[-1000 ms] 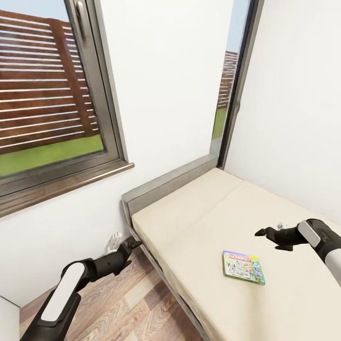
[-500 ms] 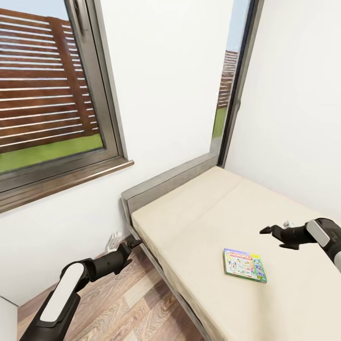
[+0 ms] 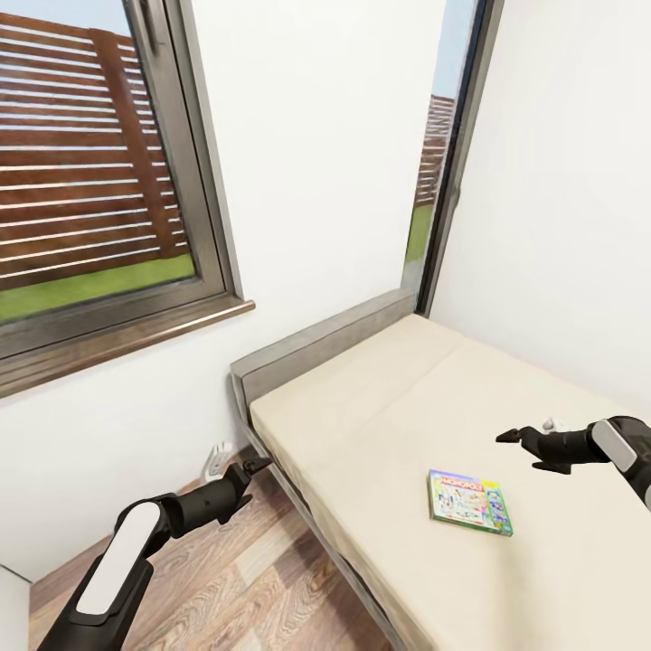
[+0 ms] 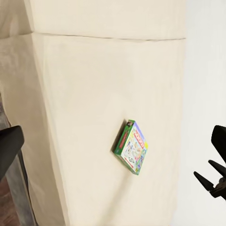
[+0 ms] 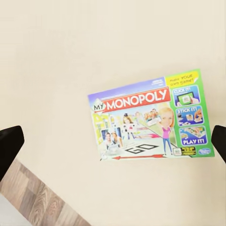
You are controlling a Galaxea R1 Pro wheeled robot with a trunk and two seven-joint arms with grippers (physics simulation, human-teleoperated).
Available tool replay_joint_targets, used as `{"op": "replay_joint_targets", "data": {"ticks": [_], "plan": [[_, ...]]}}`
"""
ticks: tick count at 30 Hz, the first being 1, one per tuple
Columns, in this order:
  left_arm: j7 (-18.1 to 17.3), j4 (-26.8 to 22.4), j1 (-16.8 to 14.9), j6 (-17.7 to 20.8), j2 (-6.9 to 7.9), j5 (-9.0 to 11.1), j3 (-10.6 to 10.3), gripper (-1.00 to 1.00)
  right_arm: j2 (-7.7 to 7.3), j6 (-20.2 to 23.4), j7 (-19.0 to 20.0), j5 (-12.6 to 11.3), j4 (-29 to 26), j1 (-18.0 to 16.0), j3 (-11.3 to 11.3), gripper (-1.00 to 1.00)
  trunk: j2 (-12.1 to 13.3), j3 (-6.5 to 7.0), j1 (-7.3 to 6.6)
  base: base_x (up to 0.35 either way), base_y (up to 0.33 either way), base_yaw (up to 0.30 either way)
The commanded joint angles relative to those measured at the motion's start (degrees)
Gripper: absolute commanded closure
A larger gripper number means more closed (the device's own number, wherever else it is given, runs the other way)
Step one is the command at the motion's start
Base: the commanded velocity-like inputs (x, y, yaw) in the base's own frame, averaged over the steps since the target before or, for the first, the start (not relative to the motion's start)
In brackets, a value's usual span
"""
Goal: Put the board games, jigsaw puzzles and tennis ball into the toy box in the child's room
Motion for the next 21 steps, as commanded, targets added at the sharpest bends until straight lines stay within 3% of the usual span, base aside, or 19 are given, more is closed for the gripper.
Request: {"op": "replay_joint_targets", "data": {"ticks": [1,21], "plan": [[0.6,-0.1,0.0,0.0,0.04,0.6,-0.1,-1.0,-0.08,0.0,0.7,0.5,0.0,0.0,0.2,-1.0,-0.4,-0.24,0.22,0.0,0.0,0.0],[-1.1,-0.1,0.7,-0.2,0.56,0.8,0.8,-1.0,-0.36,0.2,1.0,0.4,0.0,0.0,0.2,-1.0,-8.5,-3.83,4.62,0.0,0.0,0.0]]}}
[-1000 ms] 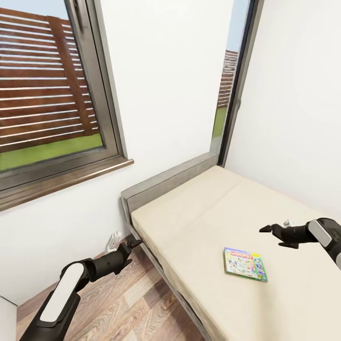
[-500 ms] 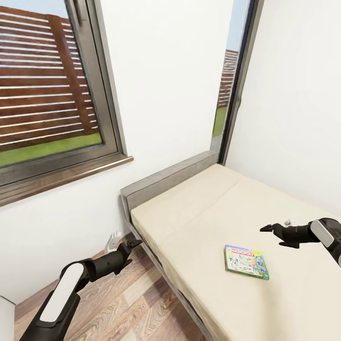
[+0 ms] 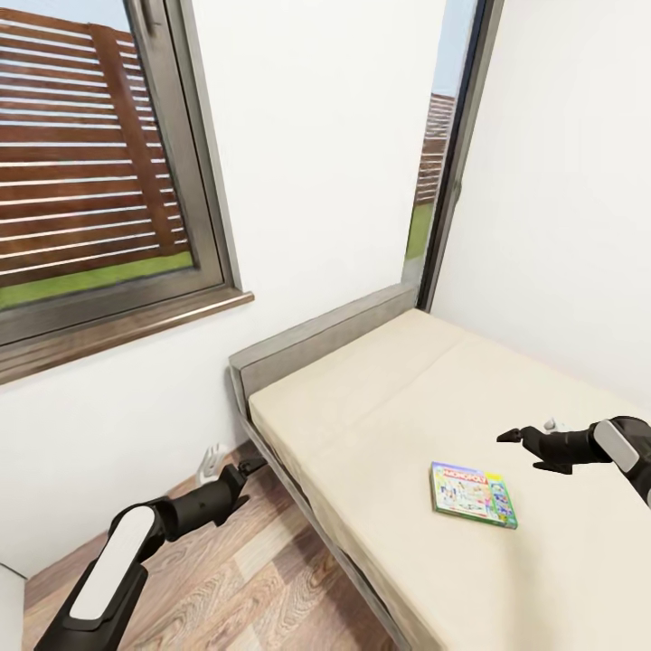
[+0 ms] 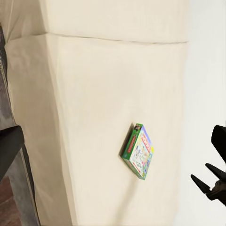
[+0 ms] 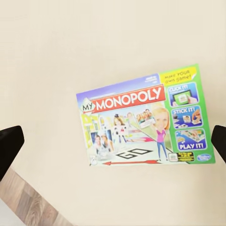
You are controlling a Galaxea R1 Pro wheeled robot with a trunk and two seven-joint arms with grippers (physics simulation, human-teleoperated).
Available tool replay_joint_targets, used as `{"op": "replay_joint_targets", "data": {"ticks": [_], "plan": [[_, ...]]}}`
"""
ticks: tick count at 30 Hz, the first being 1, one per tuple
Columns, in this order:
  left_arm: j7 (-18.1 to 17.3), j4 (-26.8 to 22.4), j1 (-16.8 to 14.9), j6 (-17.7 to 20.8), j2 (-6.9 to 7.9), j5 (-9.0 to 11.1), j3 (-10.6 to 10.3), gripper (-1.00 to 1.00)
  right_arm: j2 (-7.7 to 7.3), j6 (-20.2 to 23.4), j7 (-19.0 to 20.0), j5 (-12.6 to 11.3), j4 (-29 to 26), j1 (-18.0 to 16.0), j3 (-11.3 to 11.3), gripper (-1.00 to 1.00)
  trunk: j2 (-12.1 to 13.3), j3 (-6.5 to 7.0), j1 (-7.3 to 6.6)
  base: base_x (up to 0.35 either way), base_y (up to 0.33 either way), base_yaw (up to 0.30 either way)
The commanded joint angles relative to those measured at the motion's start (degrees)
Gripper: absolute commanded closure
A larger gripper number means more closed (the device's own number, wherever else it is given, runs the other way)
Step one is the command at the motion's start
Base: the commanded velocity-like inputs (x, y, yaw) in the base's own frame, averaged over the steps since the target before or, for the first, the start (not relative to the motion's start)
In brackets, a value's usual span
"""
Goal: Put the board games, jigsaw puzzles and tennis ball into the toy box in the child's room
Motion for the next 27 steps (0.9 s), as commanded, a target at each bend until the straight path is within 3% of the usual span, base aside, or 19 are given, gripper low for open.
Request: {"op": "replay_joint_targets", "data": {"ticks": [1,14,27], "plan": [[0.0,-0.1,0.2,0.1,0.06,0.7,0.3,-1.0,-0.05,0.0,0.6,0.5,0.0,-0.1,0.2,-1.0,-0.4,-0.24,0.22,0.0,0.0,0.0],[-8.9,-0.5,2.2,0.8,0.35,0.5,3.1,-1.0,-1.11,0.1,0.6,0.4,0.0,-0.1,0.2,-1.0,-5.7,-2.57,3.08,0.0,0.0,0.0],[-10.8,-0.6,2.6,0.9,0.46,0.4,3.4,-1.0,-1.91,0.1,1.7,0.4,0.0,-0.1,0.2,-1.0,-10.9,-4.91,5.93,0.0,0.0,-0.008]]}}
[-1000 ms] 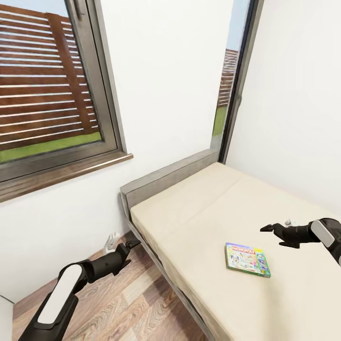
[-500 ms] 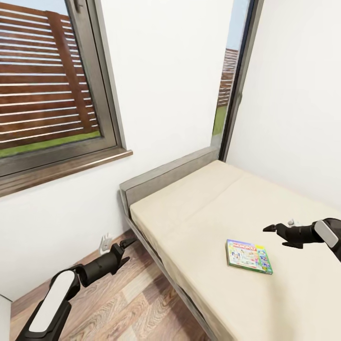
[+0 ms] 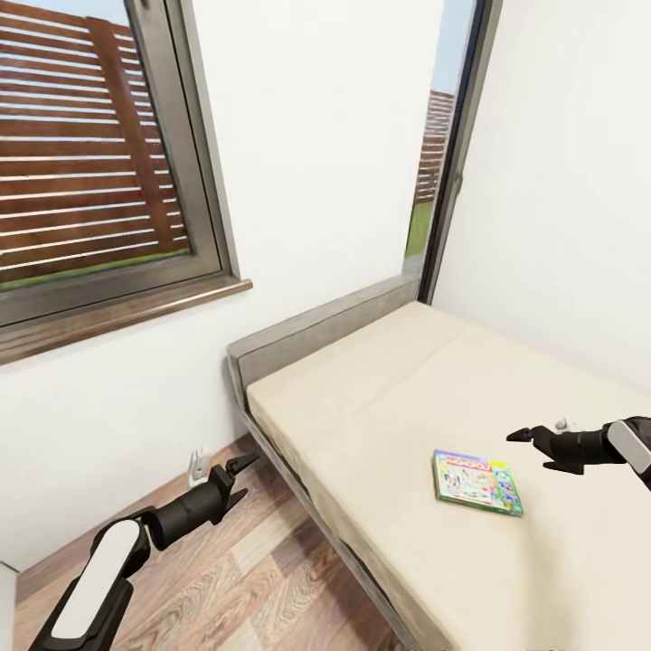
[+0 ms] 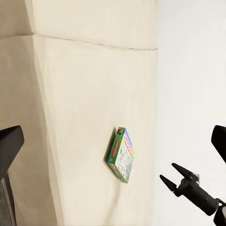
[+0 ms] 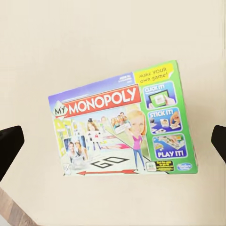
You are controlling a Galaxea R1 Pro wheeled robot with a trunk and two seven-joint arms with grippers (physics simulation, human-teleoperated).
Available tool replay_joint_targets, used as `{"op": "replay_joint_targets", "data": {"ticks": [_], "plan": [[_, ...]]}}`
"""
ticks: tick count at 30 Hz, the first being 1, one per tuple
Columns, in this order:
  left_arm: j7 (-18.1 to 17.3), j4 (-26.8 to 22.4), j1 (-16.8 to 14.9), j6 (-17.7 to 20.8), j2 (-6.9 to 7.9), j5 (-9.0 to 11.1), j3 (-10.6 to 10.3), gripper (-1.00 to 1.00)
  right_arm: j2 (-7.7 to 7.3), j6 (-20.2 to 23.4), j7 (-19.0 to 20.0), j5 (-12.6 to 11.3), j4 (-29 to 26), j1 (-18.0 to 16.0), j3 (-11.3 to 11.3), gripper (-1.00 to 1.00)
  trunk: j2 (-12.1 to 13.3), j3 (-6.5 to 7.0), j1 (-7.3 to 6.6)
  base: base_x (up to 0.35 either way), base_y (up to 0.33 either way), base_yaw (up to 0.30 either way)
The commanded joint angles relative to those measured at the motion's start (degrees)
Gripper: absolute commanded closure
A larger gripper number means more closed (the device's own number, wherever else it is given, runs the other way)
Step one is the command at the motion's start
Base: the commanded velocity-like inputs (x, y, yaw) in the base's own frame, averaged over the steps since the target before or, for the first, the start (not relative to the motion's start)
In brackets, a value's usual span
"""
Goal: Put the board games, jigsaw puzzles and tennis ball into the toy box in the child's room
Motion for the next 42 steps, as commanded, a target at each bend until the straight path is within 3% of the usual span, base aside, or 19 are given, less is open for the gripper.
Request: {"op": "replay_joint_targets", "data": {"ticks": [1,42], "plan": [[0.5,0.0,0.0,0.3,0.0,0.6,0.1,-1.0,-0.12,0.0,0.6,0.5,0.0,-0.1,0.2,-1.0,-0.4,-0.24,0.22,0.0,0.0,-0.081],[0.8,0.1,0.0,0.2,-0.16,0.0,-0.1,-1.0,0.18,0.0,1.1,0.3,-0.1,0.0,0.3,-1.0,-16.9,-7.6,9.23,0.0,0.0,-0.023]]}}
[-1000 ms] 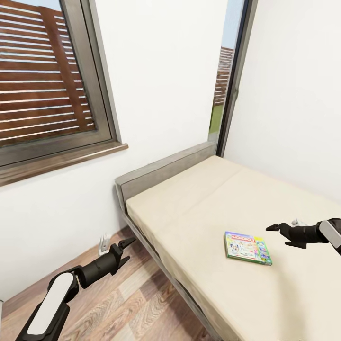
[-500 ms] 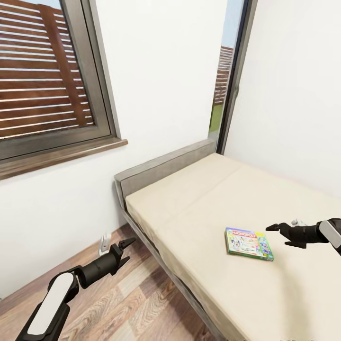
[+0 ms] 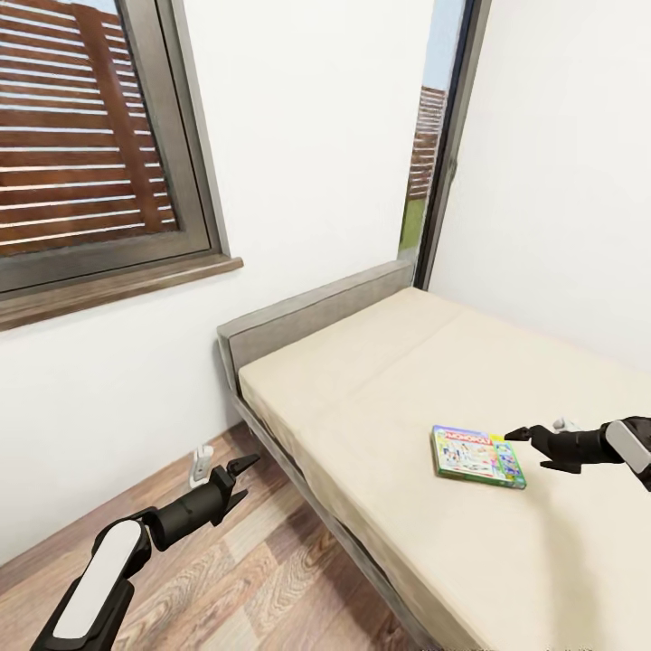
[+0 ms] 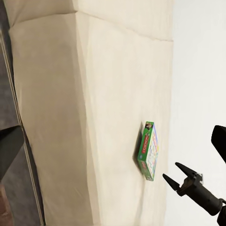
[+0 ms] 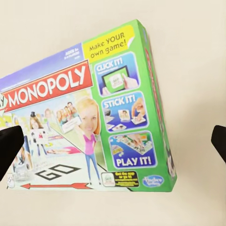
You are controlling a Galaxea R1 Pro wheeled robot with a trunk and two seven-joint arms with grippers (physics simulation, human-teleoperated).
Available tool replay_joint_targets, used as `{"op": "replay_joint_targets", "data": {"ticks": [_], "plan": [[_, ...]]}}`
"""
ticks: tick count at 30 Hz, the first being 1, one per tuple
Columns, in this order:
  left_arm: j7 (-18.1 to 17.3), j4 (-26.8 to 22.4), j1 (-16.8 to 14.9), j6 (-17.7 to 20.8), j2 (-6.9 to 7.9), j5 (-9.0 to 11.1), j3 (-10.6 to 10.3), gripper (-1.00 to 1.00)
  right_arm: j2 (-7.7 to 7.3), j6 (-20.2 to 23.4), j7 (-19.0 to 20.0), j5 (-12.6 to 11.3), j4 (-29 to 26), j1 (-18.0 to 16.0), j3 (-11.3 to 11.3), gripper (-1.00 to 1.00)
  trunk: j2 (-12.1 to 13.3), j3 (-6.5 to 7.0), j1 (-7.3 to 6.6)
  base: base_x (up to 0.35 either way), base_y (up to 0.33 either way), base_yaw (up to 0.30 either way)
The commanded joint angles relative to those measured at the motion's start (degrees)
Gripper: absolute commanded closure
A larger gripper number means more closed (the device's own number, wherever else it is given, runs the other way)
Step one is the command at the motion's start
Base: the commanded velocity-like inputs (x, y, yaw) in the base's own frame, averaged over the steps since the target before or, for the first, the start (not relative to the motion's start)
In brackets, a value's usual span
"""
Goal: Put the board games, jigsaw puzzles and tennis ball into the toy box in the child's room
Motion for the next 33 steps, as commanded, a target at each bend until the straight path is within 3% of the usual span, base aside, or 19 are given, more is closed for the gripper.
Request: {"op": "replay_joint_targets", "data": {"ticks": [1,24,33], "plan": [[0.5,-0.1,0.0,0.3,-0.01,0.6,0.1,-1.0,-0.03,0.0,0.6,0.5,0.0,0.0,0.2,-1.0,0.0,-0.06,0.0,0.0,0.0,0.0],[0.0,-0.1,0.0,-0.1,0.06,0.6,0.1,-1.0,0.09,0.1,0.6,0.5,0.0,0.0,0.2,-1.0,0.0,-0.06,0.0,0.0,0.0,0.0],[0.0,-0.1,0.0,-0.2,0.07,0.6,0.1,-1.0,0.06,0.1,0.6,0.5,0.0,0.0,0.2,-1.0,-2.8,-1.31,1.53,0.0,0.0,0.0]]}}
